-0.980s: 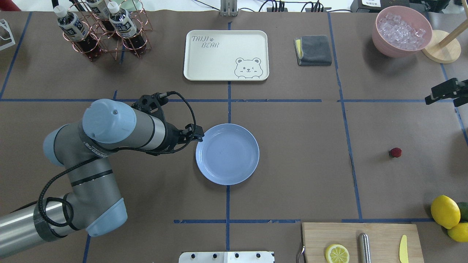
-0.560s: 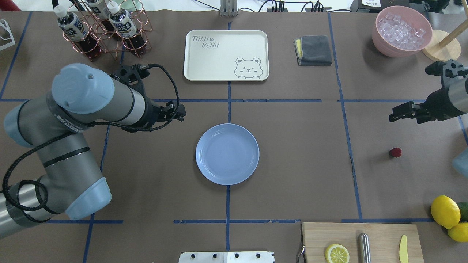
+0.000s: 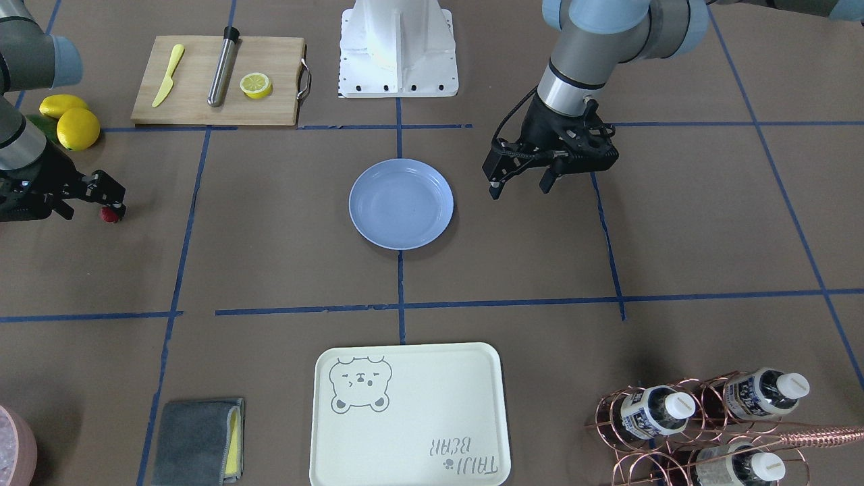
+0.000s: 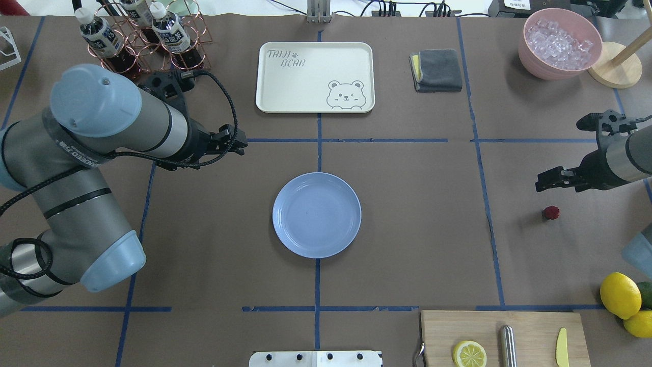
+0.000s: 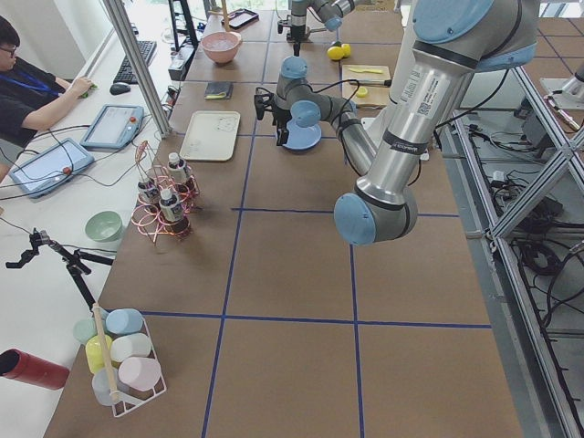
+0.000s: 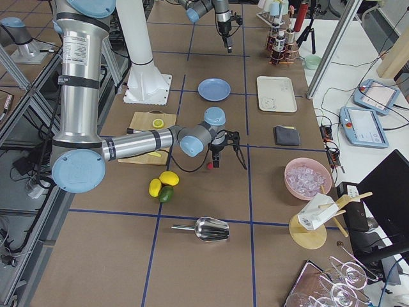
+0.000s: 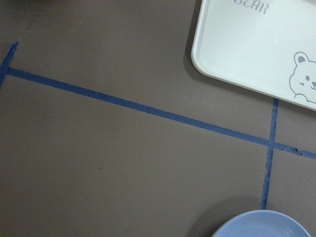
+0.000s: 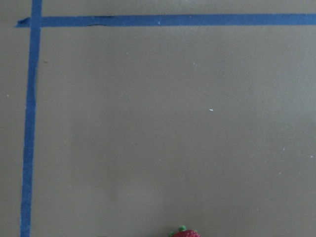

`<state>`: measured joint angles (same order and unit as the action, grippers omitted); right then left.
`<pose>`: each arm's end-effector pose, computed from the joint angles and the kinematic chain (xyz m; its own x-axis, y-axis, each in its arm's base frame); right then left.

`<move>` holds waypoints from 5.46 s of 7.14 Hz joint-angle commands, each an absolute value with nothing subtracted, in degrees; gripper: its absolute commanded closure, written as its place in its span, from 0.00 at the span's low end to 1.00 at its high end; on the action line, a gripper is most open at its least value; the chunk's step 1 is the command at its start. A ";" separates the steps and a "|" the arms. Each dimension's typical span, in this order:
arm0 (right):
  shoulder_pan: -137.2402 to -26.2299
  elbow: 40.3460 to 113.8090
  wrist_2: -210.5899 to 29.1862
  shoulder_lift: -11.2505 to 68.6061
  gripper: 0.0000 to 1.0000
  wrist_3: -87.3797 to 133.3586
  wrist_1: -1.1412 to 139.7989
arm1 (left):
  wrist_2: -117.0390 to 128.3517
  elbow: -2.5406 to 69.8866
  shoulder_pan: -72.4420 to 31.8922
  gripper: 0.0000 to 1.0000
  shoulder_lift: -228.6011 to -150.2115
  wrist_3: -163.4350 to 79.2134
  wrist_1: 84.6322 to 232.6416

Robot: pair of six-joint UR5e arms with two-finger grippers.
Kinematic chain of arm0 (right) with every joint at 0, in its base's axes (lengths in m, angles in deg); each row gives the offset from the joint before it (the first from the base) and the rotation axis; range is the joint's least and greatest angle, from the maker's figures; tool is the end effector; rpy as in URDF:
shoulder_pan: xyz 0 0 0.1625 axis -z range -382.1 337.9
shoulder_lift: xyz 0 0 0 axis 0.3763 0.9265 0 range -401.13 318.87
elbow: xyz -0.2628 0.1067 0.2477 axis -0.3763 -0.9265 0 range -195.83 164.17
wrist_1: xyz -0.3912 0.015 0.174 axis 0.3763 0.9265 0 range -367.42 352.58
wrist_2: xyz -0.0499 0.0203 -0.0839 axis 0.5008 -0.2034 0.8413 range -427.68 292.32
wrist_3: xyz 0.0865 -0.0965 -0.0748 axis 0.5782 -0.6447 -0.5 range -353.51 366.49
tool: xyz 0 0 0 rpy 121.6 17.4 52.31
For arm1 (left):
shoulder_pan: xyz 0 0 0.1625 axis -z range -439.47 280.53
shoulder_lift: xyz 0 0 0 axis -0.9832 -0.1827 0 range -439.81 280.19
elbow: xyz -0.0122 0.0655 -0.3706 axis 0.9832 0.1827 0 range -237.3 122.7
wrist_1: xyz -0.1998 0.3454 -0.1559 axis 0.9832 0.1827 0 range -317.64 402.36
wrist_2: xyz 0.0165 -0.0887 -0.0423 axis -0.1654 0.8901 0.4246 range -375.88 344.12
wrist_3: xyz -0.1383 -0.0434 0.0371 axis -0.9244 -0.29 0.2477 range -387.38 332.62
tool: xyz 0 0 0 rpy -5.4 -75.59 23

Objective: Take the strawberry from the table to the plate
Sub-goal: 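Lower the right gripper onto the red strawberry and grasp it, then carry the strawberry with the right gripper over the plate while the left arm withdraws, then lower the strawberry onto the plate and open the right gripper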

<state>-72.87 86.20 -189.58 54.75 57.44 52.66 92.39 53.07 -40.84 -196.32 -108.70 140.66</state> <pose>-0.2879 -0.4383 0.5374 0.6874 -0.0039 0.7263 -0.0358 0.9986 0.0392 0.4303 -0.4545 0.2016 0.5000 -0.2162 -0.8386 0.3201 0.9459 -0.0530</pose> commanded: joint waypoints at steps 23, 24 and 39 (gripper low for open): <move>-53.41 81.51 -178.28 9.89 1.00 77.76 74.32 | 102.33 49.52 -10.16 0.00 -179.41 -48.02 132.36; -51.39 76.42 -175.90 5.84 1.00 77.77 74.23 | 102.68 47.05 -6.82 0.00 -178.44 -40.90 132.36; -50.99 87.64 -173.85 6.40 0.00 75.93 92.81 | 105.06 40.62 -1.87 0.00 -178.34 -33.18 133.15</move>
<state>-48.71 79.93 -173.26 4.84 76.92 85.58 105.02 41.02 -2.14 -178.40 -33.27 133.02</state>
